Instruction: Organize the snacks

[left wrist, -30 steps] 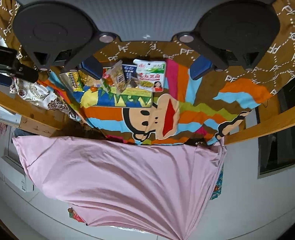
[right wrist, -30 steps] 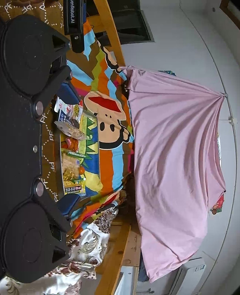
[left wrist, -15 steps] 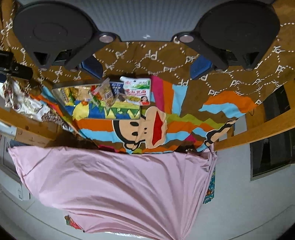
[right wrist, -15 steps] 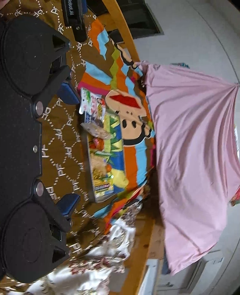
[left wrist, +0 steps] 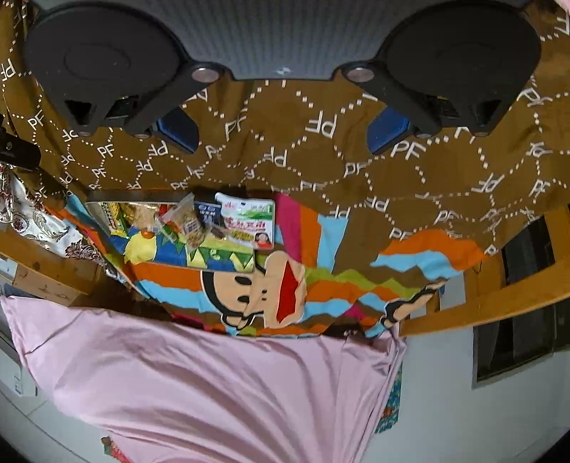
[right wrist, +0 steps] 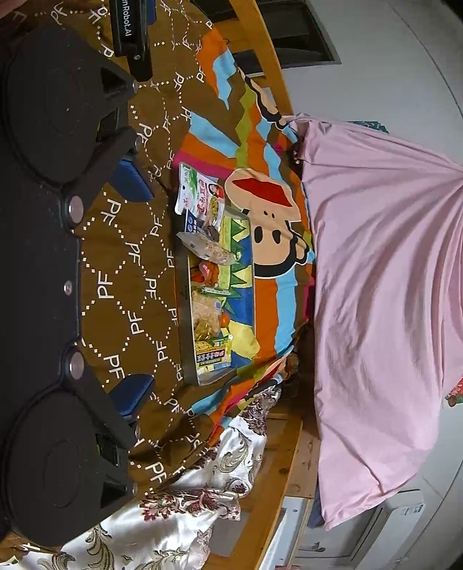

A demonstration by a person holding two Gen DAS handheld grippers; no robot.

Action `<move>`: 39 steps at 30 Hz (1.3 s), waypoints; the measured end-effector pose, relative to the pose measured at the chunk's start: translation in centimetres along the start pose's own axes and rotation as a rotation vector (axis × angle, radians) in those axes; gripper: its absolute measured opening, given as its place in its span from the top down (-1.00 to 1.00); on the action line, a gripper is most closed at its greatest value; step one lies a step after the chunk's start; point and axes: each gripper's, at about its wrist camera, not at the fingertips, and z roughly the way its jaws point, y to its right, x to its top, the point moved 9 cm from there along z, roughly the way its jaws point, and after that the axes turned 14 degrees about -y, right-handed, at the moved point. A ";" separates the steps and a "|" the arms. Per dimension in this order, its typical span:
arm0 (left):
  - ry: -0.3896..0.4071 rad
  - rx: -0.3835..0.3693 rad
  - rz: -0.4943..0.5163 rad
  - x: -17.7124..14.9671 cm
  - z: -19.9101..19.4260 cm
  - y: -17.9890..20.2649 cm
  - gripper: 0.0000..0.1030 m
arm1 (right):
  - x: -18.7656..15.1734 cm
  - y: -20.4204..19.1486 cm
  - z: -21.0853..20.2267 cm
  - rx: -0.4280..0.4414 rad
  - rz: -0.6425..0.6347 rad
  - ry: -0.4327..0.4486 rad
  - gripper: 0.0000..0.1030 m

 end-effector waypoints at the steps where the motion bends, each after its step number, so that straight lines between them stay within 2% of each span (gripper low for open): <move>1: -0.003 0.001 -0.002 -0.1 0.1 0.0 -0.99 | -0.1 0.0 0.2 0.001 0.004 -0.006 -0.99; 11: -0.037 0.016 0.009 -0.7 1.0 0.4 -0.99 | -0.6 0.2 2.0 0.012 0.041 -0.060 -0.99; 39: -0.051 0.019 -0.001 -0.8 1.0 0.4 -0.99 | -0.7 0.1 2.1 0.014 0.027 -0.070 -0.99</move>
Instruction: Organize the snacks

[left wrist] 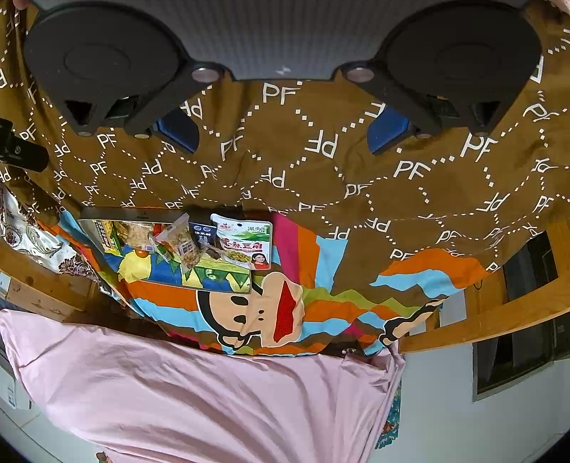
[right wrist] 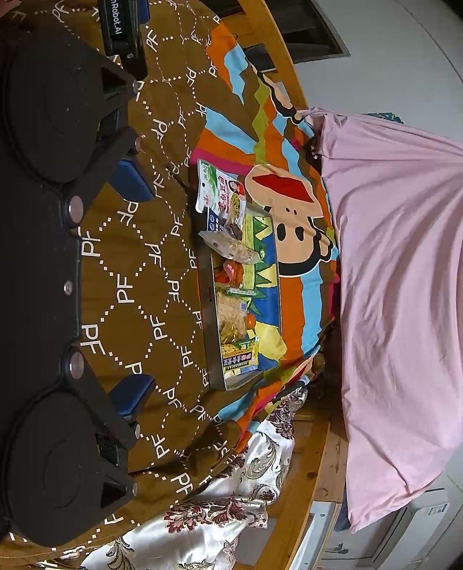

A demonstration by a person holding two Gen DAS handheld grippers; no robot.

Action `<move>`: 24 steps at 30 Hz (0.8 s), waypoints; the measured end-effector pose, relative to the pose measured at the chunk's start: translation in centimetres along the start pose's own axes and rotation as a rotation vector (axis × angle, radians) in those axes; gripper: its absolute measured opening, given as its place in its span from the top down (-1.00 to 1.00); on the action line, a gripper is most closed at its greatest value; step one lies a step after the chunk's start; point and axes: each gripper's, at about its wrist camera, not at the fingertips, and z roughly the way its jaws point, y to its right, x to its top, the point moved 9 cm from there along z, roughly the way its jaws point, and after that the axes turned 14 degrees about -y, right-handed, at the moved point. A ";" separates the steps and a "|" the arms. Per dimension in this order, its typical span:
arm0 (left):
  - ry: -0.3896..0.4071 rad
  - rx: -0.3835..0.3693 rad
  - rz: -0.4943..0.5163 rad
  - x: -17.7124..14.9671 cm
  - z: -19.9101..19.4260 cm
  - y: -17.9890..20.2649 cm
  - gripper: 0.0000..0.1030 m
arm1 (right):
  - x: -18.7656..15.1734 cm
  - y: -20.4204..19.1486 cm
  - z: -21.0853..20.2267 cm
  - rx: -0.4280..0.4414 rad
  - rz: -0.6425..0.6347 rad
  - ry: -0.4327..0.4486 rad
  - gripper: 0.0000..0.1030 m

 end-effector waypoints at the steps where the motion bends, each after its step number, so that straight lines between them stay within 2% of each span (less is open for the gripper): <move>1: 0.000 0.000 0.000 0.0 0.0 0.0 -0.99 | 0.0 0.0 0.0 0.000 0.000 0.000 -0.99; 24: -0.003 0.000 -0.001 0.1 0.0 0.0 -0.99 | -0.3 0.0 0.3 0.000 -0.002 -0.006 -0.99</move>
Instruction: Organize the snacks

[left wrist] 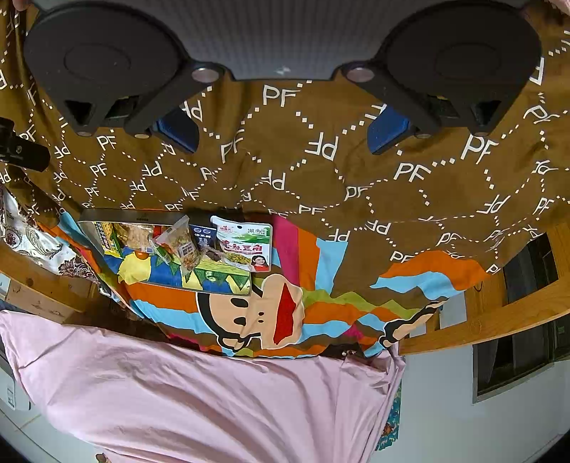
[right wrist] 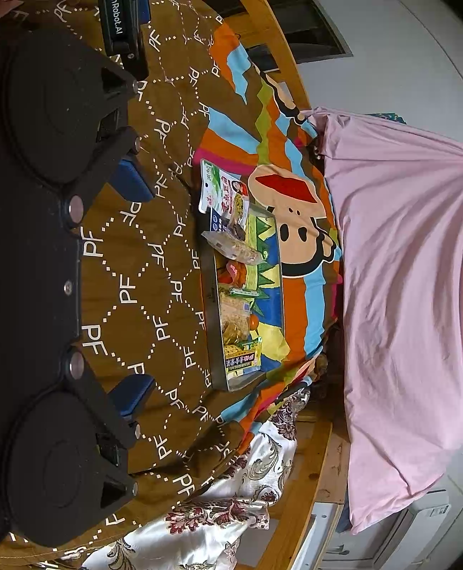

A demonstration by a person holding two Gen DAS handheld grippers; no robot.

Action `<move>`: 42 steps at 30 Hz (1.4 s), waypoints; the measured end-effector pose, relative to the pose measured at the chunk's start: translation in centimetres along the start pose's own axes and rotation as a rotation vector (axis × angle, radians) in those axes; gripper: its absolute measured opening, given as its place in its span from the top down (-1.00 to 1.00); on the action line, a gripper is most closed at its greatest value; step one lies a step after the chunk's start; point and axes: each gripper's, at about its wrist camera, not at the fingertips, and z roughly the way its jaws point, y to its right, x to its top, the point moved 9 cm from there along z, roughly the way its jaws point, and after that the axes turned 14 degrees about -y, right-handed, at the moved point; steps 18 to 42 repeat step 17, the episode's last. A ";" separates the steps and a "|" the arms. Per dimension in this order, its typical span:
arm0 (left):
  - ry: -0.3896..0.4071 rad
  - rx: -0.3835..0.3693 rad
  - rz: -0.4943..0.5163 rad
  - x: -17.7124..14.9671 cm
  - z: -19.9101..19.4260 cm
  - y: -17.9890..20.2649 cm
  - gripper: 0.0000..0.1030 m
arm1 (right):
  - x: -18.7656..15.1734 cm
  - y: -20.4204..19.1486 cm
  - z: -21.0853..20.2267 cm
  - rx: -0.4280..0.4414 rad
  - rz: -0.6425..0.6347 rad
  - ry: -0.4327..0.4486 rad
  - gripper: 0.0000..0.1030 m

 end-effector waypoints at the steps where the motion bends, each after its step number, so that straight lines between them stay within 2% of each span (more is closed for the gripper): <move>1: -0.001 0.000 0.000 -0.1 0.1 0.0 -0.99 | -0.1 0.0 0.1 0.000 -0.001 -0.001 -0.99; 10: -0.079 -0.007 -0.010 -1.0 0.6 0.3 -0.99 | -0.1 -0.1 0.1 -0.001 -0.005 -0.008 -0.99; 42: -0.060 -0.009 0.014 -0.9 0.2 0.7 -0.99 | -0.2 -0.1 0.0 -0.002 -0.007 -0.011 -0.99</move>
